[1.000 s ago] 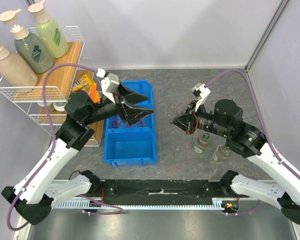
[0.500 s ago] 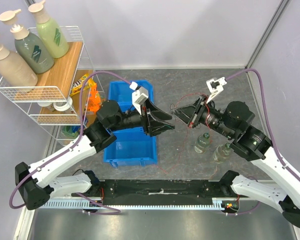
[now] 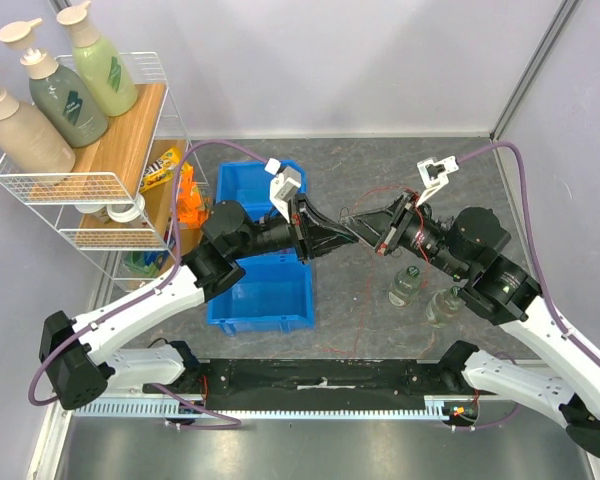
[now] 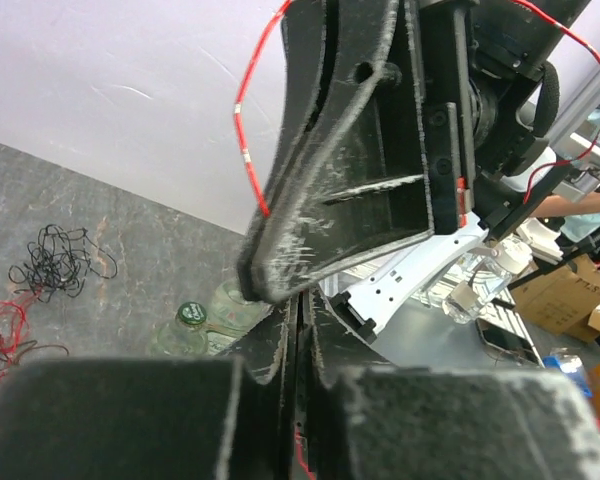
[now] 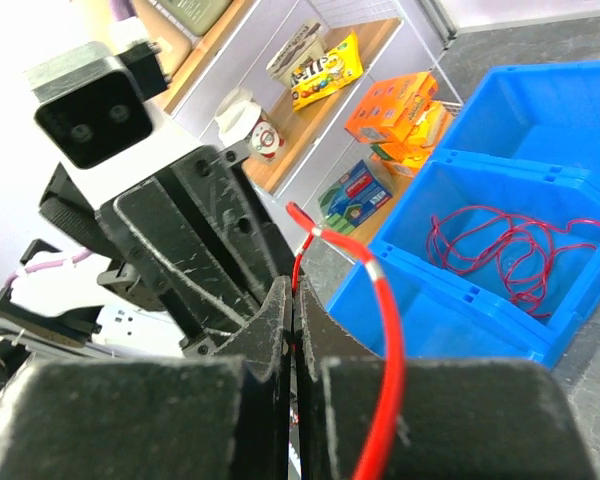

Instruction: Untangle the cables

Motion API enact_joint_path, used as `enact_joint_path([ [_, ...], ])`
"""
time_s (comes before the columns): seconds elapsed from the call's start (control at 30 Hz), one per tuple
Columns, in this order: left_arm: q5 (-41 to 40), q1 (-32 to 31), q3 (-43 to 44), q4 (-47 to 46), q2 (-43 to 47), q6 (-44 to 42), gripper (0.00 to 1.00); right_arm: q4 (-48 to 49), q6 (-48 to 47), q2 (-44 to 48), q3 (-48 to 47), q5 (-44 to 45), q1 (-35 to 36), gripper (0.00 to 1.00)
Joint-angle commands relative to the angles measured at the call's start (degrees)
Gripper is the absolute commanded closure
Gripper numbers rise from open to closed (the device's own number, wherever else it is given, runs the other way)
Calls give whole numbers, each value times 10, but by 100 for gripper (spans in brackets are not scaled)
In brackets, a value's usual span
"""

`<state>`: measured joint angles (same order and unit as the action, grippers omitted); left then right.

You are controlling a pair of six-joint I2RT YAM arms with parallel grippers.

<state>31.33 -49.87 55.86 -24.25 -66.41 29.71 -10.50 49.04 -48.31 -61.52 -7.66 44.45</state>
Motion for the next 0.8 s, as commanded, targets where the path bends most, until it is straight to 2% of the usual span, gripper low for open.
enact_joint_path([
  [0.0,-32,-6,10,-8,2,-4,98,28,11,9,8,5,-1,100],
  [0.1,-62,-5,12,39,16,-37,98,18,-9,17,8,22,-1,100],
  [0.17,-98,-5,16,88,32,-65,98,-56,-82,18,-13,71,-1,71],
  [0.23,-150,-4,25,150,59,-98,98,-145,-145,20,-30,182,-1,47],
  [0.27,-181,-4,28,174,70,-114,98,-171,-184,25,-22,222,-1,38],
  [0.33,-229,-1,32,213,94,-143,98,-206,-233,30,-3,282,-1,27],
  [0.5,-370,3,86,342,117,-193,98,-295,-283,0,6,409,-1,22],
  [0.57,-405,5,140,409,92,-205,98,-339,-282,-29,-19,501,-1,22],
  [0.63,-418,4,205,489,48,-212,98,-393,-273,-67,-58,563,-1,22],
  [0.77,-384,6,304,609,-32,-236,98,-464,-264,-123,-134,631,-1,21],
])
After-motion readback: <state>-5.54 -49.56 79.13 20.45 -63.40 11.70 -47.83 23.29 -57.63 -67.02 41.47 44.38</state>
